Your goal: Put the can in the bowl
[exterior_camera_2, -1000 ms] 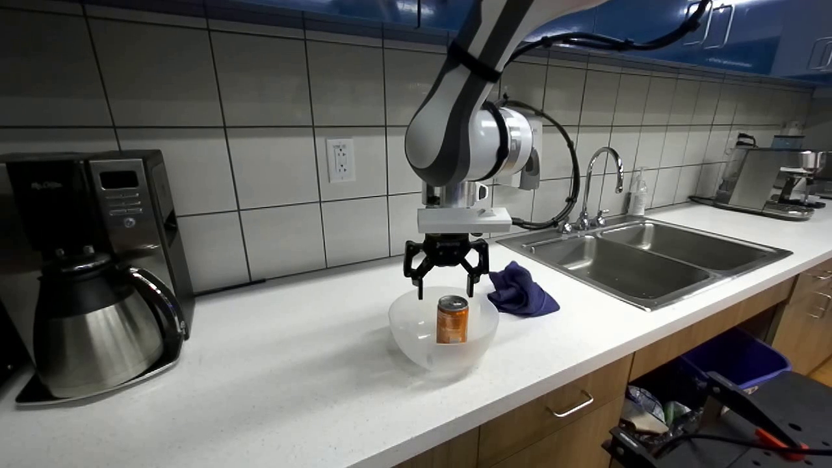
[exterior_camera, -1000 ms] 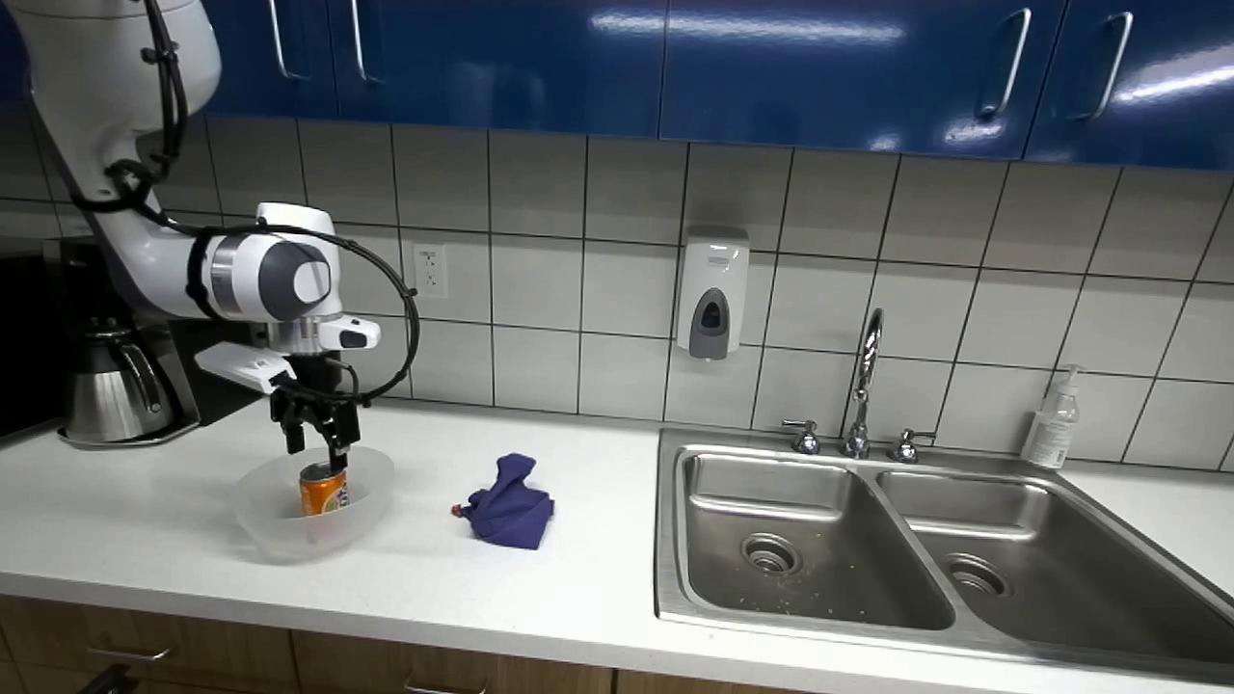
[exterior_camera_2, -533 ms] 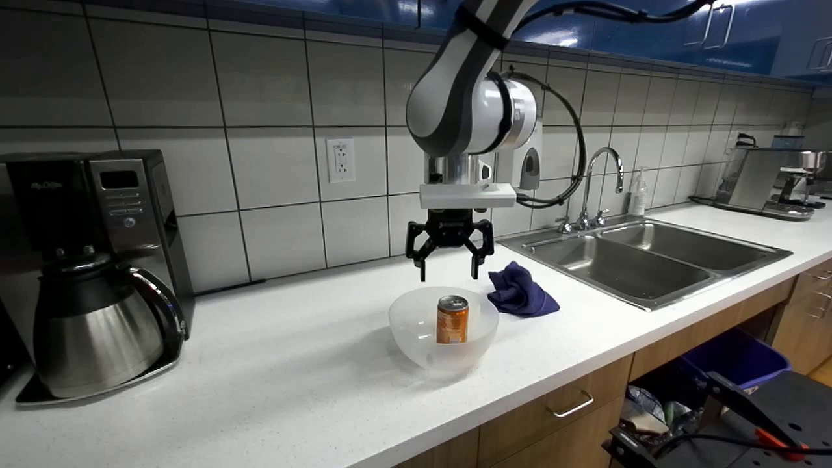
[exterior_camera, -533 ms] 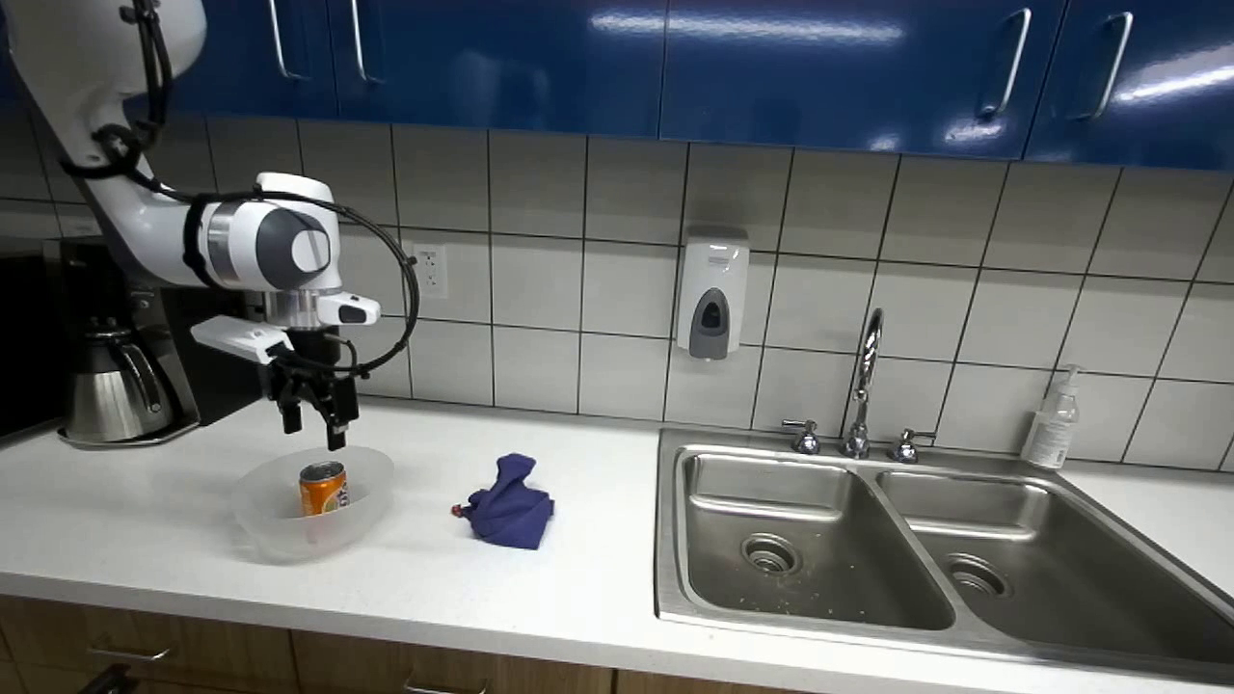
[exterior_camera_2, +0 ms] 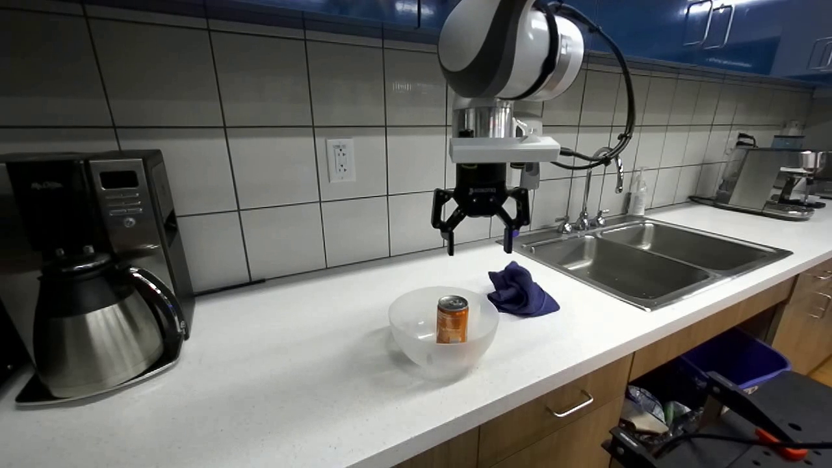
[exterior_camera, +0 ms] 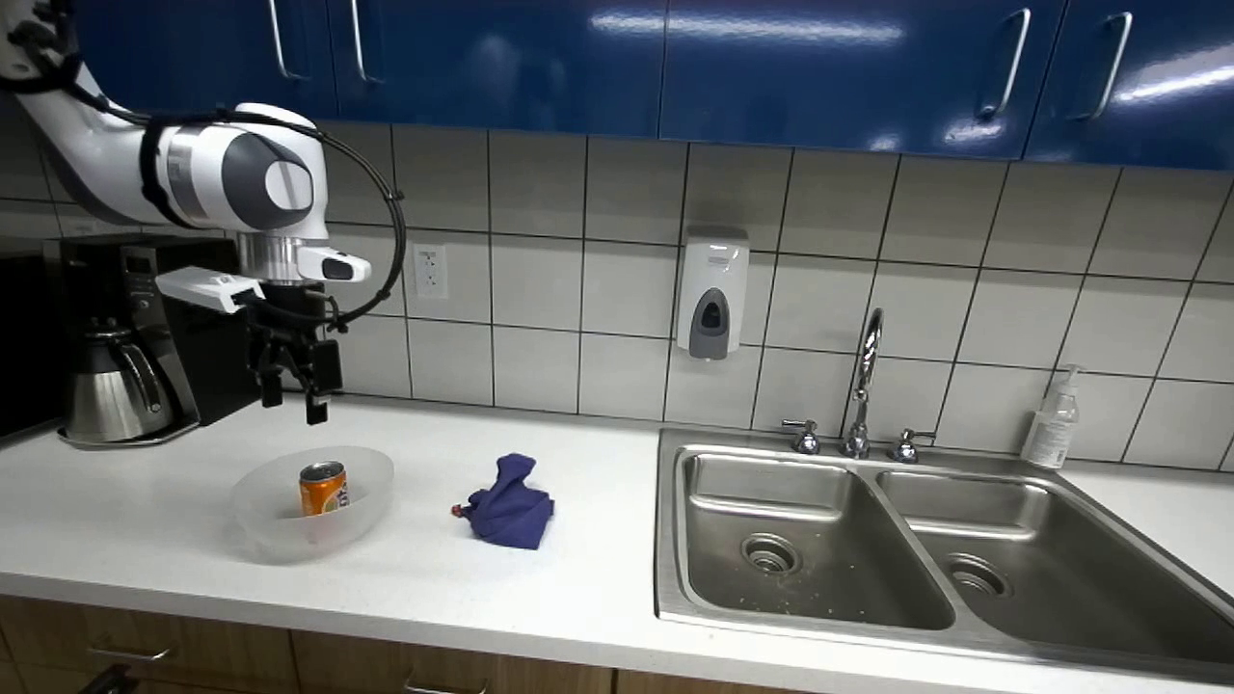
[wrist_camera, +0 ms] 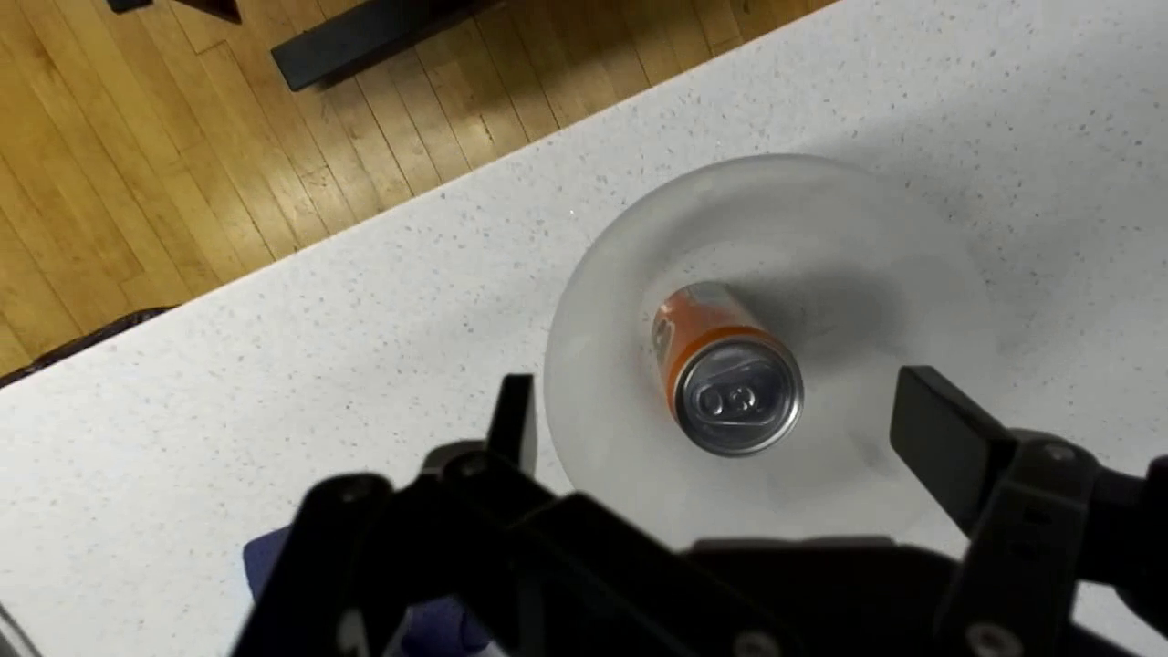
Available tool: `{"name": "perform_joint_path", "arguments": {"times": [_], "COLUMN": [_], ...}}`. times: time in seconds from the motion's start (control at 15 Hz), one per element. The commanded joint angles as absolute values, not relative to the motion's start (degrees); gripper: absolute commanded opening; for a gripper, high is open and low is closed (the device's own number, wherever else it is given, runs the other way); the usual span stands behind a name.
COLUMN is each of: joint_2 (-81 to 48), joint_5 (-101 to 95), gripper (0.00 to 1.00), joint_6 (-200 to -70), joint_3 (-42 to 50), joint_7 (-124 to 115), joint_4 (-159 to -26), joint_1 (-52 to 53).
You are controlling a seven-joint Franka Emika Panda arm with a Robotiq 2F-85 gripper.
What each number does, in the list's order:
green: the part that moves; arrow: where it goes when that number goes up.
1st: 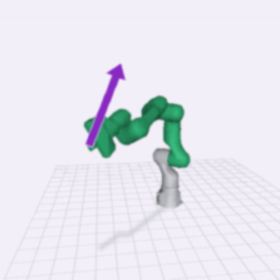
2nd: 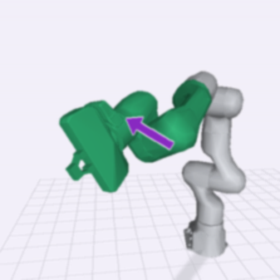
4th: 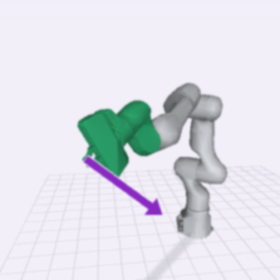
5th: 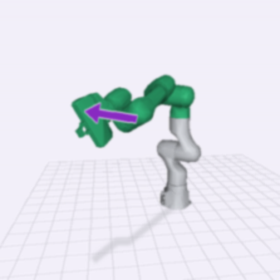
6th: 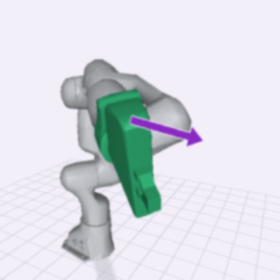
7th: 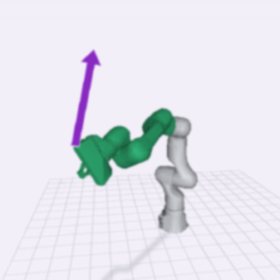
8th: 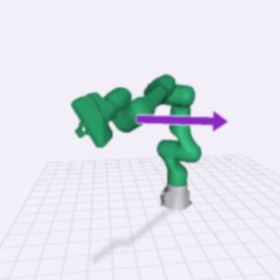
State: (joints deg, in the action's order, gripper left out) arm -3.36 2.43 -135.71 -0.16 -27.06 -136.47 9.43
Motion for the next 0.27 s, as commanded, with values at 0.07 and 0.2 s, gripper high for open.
{"name": "perform_joint_path", "arguments": {"times": [0.07,0.2], "joint_2": [5.9,2.1], "joint_5": [2.7,2.5], "gripper": [1.0,1.0], "joint_6": [-133.0,-134.5], "joint_3": [-1.9,-2.1], "joint_7": [-30.3,-28.6], "joint_4": [-144.7,-142.1], "joint_1": [7.6,7.2]}}
